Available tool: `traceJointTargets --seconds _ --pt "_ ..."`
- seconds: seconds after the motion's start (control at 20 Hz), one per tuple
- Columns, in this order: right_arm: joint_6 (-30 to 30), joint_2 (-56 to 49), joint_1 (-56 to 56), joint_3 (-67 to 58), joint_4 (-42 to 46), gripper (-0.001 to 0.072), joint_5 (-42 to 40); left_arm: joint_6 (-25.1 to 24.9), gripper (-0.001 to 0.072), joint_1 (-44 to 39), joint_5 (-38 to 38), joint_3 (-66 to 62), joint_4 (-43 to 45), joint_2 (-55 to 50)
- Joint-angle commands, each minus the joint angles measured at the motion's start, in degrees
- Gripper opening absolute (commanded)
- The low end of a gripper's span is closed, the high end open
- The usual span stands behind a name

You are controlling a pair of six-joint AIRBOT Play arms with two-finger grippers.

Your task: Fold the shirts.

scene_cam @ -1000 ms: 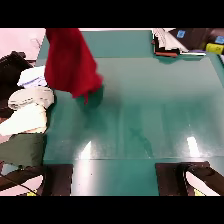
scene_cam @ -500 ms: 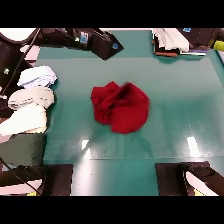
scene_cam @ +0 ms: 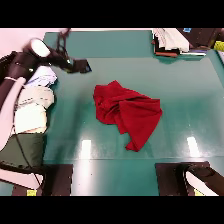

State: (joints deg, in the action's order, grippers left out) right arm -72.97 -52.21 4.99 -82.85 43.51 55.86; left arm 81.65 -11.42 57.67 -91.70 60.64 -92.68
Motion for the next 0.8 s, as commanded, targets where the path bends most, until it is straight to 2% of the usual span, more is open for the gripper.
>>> traceJointTargets --seconds 0.0,0.1,0.4,0.45,0.5,0.55,0.75 --pt "-0.02 0.04 0.04 -0.02 0.02 0.0019 0.79 0.81 0.0594 1.09 0.42 3.45 -4.79 -8.04" --pt "-0.02 0.04 0.04 -0.02 0.04 0.0019 1.31 0.28 0.0594 0.83 -0.37 3.43 -8.41 -11.08" --pt "-0.02 0.04 0.04 0.00 0.09 0.0019 2.51 -0.61 0.0592 -3.23 -5.14 3.15 -8.57 -13.57" --pt "-0.04 0.04 -0.04 0.04 0.22 0.0019 3.08 -0.37 0.0436 -3.23 -5.44 2.62 -8.63 -13.55" --pt "-0.02 0.07 -0.15 0.26 0.17 0.0019 3.41 -0.37 0.0064 -2.89 -5.33 1.75 -8.59 -13.46" --pt "-0.04 0.04 -0.44 0.63 0.20 0.0018 4.24 -0.68 0.0023 -2.40 -4.52 0.26 -8.48 -13.42" --pt "-2.38 0.04 -6.21 8.24 0.24 0.0019 12.68 -0.96 0.0023 1.92 2.45 -10.08 -7.58 -12.94"
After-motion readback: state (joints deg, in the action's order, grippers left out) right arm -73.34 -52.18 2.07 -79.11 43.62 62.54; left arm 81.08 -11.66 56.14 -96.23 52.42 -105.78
